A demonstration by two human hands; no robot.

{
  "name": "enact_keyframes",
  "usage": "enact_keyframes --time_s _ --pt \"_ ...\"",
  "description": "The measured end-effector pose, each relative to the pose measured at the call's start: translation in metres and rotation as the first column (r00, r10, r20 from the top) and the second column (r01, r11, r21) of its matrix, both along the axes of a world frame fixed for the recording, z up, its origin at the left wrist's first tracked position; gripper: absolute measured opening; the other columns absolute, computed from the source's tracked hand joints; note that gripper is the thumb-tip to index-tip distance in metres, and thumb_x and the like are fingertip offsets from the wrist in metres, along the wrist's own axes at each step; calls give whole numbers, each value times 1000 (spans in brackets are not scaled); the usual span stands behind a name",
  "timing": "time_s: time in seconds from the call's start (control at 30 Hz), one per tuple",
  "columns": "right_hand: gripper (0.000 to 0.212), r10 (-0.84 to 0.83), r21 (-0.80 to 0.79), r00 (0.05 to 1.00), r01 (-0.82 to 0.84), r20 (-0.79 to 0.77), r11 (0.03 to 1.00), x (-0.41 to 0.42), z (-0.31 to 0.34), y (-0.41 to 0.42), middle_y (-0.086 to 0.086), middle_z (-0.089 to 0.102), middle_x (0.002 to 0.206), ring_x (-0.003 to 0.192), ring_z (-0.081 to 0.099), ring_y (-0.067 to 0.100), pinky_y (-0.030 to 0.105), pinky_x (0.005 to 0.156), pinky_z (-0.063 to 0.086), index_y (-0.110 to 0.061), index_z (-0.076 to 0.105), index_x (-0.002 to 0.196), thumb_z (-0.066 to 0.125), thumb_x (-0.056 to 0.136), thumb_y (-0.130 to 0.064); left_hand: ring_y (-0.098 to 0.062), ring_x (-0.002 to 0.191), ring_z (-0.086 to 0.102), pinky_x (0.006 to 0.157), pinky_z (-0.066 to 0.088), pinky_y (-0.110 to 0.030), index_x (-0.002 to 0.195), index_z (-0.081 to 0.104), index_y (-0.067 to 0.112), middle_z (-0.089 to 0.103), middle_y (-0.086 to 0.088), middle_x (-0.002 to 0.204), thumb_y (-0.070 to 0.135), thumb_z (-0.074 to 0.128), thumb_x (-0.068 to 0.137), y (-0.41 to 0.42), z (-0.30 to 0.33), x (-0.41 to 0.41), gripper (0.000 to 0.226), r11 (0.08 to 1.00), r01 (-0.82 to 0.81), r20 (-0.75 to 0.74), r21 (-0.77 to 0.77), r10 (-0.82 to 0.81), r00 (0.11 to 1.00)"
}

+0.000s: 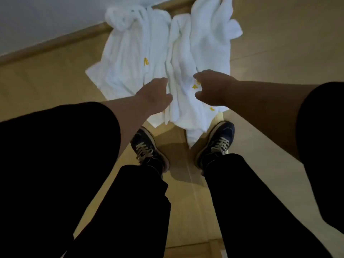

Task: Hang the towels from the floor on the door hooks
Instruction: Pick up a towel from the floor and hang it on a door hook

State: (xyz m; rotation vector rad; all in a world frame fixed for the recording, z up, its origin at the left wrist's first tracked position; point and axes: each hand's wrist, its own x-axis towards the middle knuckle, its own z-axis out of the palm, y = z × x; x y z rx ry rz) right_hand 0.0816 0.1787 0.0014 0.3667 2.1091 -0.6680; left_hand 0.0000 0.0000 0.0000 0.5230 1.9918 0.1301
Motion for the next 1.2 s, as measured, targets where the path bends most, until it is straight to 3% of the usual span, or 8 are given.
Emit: enact_keyframes --time_s 0.17,0.33,0.47,0.6,0.77,0.97,1.1,1.2 --pt "42 -136 24 990 137 -45 990 3 -88 0 11 50 128 111 53 30 31 82 40 -12 48 126 54 86 -23 -28 119 53 85 40 -27 130 49 9 54 -11 130 35 52 91 51 -90 4 47 967 -237 -54 91 242 969" --pt "8 -446 -126 895 444 11 887 10 -125 -13 -4 51 83 74 47 16 24 63 36 -21 49 81 54 83 -15 -31 112 60 94 47 -32 127 56 7 63 -11 122 57 54 85 65 -156 5 65 789 -614 -13 -30 614 789" --pt "33 -541 -305 835 544 103 782 5 -106 -39 6 65 110 105 59 22 36 91 49 -12 64 118 57 86 -10 -30 99 66 92 53 -40 114 63 7 70 -10 108 58 64 74 57 -143 13 65 577 -813 171 -81 811 559" --pt "35 -566 -372 811 577 150 727 3 -74 -48 6 69 114 107 62 17 31 97 48 -12 70 114 53 85 -2 -27 91 64 90 53 -38 101 62 5 64 -12 95 22 64 82 38 -112 9 25 633 -772 78 -50 774 629" --pt "17 -811 -374 575 779 108 503 11 -30 -36 4 74 81 87 70 23 45 89 55 -17 73 74 57 75 -14 -23 84 65 80 55 -36 97 68 10 69 -5 88 32 65 81 23 -31 13 27 779 -608 85 155 602 794" --pt "64 -901 -233 397 906 178 353 8 52 0 11 69 101 94 67 30 51 91 53 -13 67 99 57 68 -68 -18 92 60 73 41 -26 111 61 12 63 -1 98 31 56 93 13 85 42 27 842 -473 69 258 473 879" --pt "59 -905 -272 279 942 320 194 -7 115 18 1 66 118 105 63 24 45 94 53 -19 64 113 66 75 -65 -15 94 57 80 44 -29 115 60 14 62 0 101 31 56 93 10 166 56 28 839 -440 117 320 426 897" --pt "69 -875 -241 308 943 373 229 -12 168 23 -3 63 121 112 58 24 47 97 48 -20 61 122 69 72 -68 -18 89 56 75 42 -29 104 58 8 59 -4 94 29 57 93 9 221 58 24 861 -321 71 395 320 945"
